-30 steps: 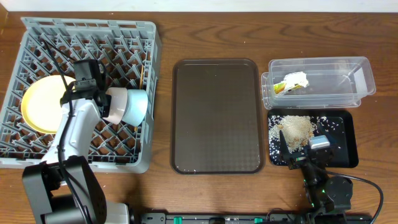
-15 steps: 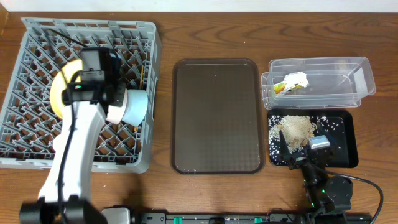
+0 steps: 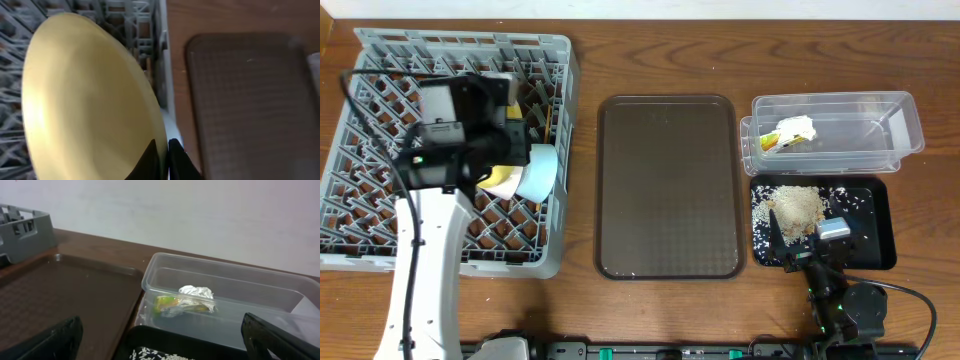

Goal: Sort waste into correct bins and load items into the dishwasher
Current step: 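Lower the yellow plate edge-first into the rack slots, standing it upright, then open the left gripper and withdraw it from the upright plate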

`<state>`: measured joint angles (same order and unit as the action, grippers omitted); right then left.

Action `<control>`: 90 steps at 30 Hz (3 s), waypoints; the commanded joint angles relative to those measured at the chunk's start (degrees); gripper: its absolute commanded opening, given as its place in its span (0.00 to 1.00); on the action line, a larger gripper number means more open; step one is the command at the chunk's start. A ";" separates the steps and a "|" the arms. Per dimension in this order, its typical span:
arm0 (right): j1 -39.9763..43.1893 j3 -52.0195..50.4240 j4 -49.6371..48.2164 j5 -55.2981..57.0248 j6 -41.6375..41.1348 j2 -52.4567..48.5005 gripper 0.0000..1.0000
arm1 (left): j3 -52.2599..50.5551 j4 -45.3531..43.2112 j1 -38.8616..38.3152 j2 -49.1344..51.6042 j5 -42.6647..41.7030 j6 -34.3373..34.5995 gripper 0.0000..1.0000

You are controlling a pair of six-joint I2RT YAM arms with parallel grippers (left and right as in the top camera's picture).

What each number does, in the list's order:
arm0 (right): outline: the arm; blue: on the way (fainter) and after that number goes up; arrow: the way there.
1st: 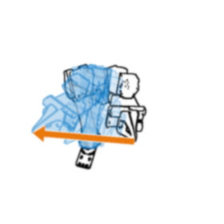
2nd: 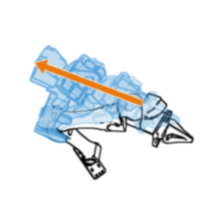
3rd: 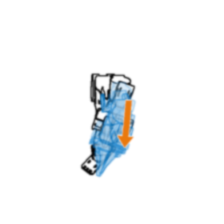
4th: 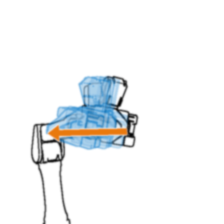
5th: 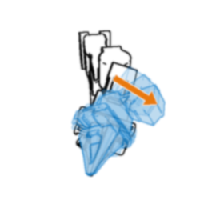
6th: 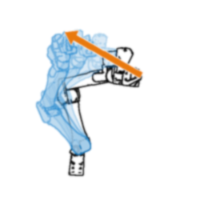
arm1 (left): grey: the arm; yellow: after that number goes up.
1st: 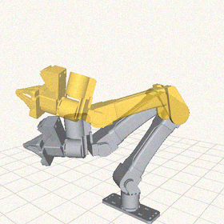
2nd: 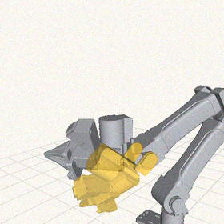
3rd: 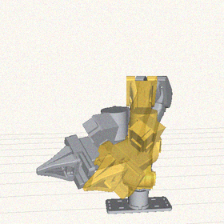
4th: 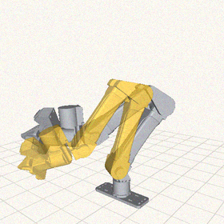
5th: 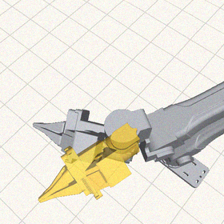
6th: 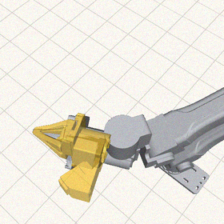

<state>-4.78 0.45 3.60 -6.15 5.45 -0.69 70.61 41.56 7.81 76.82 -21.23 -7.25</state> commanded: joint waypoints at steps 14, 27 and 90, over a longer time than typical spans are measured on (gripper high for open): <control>0.35 -0.13 0.13 0.13 -0.07 0.31 0.99 | 0.83 0.90 23.52 0.24 -36.02 1.97 0.08; 0.35 -0.13 0.13 0.15 -0.07 0.31 0.99 | 0.83 0.11 25.62 0.24 -36.81 -8.24 0.08; 0.35 -0.13 0.11 0.13 -0.07 0.31 0.99 | 5.53 8.94 25.73 -28.76 -40.06 7.98 0.95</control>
<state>-4.78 0.45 3.60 -6.17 5.45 -0.69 75.16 49.87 35.83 47.83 -62.39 0.25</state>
